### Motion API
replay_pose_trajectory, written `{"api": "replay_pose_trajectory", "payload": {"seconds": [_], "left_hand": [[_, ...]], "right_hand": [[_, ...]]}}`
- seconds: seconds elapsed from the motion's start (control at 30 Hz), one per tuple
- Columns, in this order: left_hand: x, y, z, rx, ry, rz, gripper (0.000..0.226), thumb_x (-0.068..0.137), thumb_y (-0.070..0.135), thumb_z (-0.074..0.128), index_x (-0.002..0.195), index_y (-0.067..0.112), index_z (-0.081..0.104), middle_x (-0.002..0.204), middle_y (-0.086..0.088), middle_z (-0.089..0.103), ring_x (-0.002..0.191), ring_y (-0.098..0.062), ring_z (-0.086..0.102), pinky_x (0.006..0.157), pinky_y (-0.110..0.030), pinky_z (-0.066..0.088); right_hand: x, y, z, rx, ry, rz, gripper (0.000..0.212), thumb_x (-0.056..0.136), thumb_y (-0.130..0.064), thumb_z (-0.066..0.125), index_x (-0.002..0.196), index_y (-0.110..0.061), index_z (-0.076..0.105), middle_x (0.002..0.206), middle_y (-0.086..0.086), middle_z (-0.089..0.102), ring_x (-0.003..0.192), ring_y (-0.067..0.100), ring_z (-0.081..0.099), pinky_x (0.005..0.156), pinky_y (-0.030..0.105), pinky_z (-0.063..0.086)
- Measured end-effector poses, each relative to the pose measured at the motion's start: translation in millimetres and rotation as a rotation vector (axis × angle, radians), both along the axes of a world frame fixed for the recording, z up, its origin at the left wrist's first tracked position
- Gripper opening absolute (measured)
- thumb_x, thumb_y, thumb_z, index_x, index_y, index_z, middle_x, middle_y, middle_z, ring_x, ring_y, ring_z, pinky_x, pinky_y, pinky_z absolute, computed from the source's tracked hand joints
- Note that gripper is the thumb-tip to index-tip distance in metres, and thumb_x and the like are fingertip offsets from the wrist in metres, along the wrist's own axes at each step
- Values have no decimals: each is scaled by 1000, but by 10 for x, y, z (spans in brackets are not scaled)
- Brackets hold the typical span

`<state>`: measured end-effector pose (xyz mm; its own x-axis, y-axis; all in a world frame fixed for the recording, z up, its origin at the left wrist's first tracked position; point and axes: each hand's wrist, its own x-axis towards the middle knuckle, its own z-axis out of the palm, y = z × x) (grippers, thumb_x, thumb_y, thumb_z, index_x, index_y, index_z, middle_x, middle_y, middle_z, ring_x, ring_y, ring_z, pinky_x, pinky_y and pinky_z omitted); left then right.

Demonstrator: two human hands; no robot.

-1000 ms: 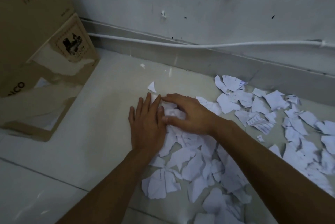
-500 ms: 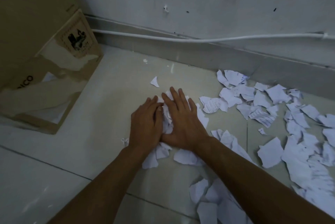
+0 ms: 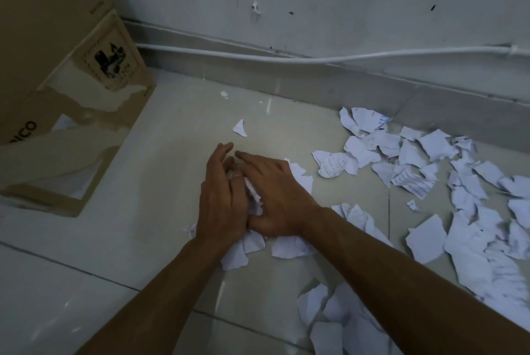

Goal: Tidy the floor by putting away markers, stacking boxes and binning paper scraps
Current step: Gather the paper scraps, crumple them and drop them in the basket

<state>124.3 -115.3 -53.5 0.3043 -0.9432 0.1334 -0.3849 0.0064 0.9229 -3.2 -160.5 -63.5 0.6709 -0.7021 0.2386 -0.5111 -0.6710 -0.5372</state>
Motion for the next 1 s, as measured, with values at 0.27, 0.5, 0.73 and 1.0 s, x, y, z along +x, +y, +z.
{"api": "replay_pose_trajectory", "payload": {"seconds": [0.27,0.5,0.73,1.0], "left_hand": [[175,-19,14,100,134,-185,59,93,29,39,150,19,31,159,4,31,147,-3,24,122,-34,22],[134,27,88,141,-35,-113,31,101,36,41,127,29,56,123,11,62,114,-2,57,104,-32,46],[166,129,338,174,20,-104,32,106,30,36,109,19,65,102,2,70,98,-13,65,92,-37,51],[254,134,946,240,282,23,31,103,32,35,103,32,65,103,8,70,99,-12,65,91,-41,55]], "right_hand": [[169,157,44,-88,184,-81,61,75,-55,68,123,-18,61,126,2,61,117,23,51,102,47,37],[220,228,89,-211,154,-142,32,59,-12,81,87,-2,68,76,15,65,62,32,59,50,36,48],[183,239,318,-43,-34,-269,27,79,-12,65,106,-6,65,88,11,65,75,34,66,61,44,52],[426,305,909,-55,-269,-243,21,80,-9,58,98,-7,68,91,9,71,80,25,66,75,33,52]]}}
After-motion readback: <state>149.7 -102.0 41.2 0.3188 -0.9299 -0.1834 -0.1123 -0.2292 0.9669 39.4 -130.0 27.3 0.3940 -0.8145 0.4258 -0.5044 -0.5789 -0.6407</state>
